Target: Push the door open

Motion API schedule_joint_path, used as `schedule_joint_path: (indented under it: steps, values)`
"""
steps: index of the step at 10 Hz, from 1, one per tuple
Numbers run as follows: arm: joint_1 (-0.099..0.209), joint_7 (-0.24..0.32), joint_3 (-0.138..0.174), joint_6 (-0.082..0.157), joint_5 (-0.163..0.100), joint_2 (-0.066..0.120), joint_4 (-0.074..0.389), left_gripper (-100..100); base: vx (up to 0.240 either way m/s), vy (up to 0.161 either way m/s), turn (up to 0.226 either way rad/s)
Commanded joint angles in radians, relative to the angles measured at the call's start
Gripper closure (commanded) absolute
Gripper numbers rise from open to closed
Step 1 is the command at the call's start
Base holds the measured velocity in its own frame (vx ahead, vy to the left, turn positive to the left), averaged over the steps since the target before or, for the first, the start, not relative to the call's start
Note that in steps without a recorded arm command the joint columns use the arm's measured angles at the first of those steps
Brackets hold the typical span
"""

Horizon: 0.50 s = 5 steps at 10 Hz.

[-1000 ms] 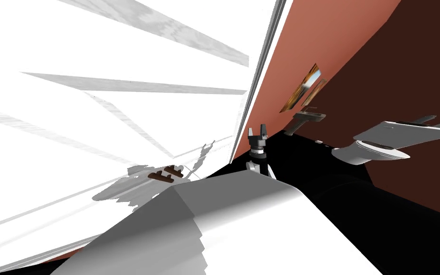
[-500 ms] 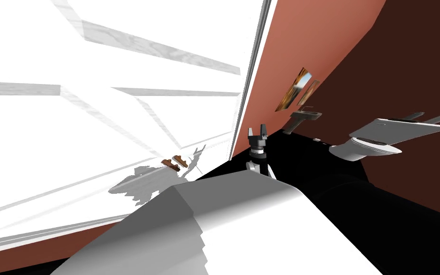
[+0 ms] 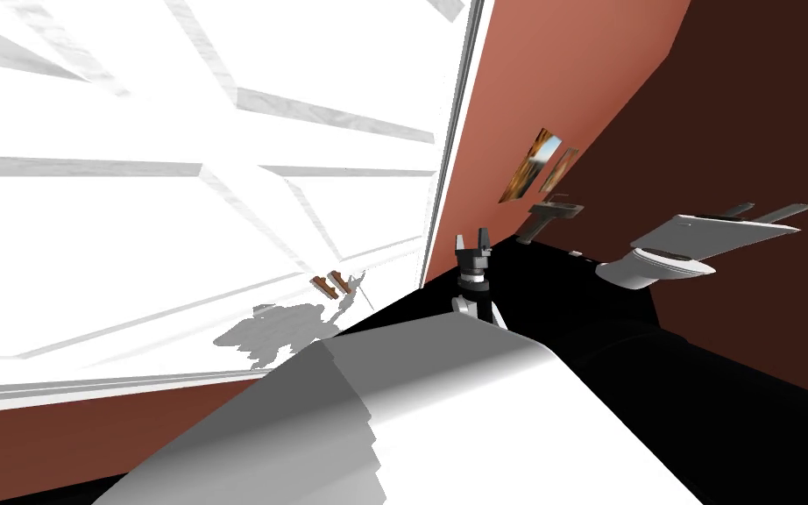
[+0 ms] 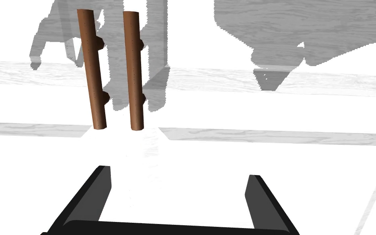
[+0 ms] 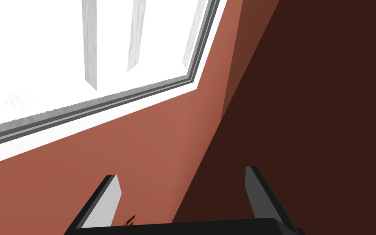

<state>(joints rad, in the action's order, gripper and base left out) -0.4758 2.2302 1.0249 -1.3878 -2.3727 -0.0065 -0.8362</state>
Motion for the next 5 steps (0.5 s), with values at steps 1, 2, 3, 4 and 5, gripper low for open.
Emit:
schedule_joint_path:
  steps: [1,2,3,4,5]
  values:
    - [-0.001,0.002,0.002,0.005,-0.001,0.004,-0.006,-100,-0.206,0.042,-0.006]
    - [-0.001,0.001,0.004,0.008,-0.002,0.01,-0.006,-100,-0.201,0.027,-0.007]
    - [-0.001,0.001,0.005,0.01,-0.003,0.014,-0.006,-100,-0.222,0.054,0.0]
    - [0.0,0.001,0.007,0.012,-0.004,0.02,-0.005,-100,-0.225,0.051,-0.01]
    - [0.0,0.0,0.009,0.014,-0.005,0.026,-0.005,-100,-0.221,0.033,-0.007]
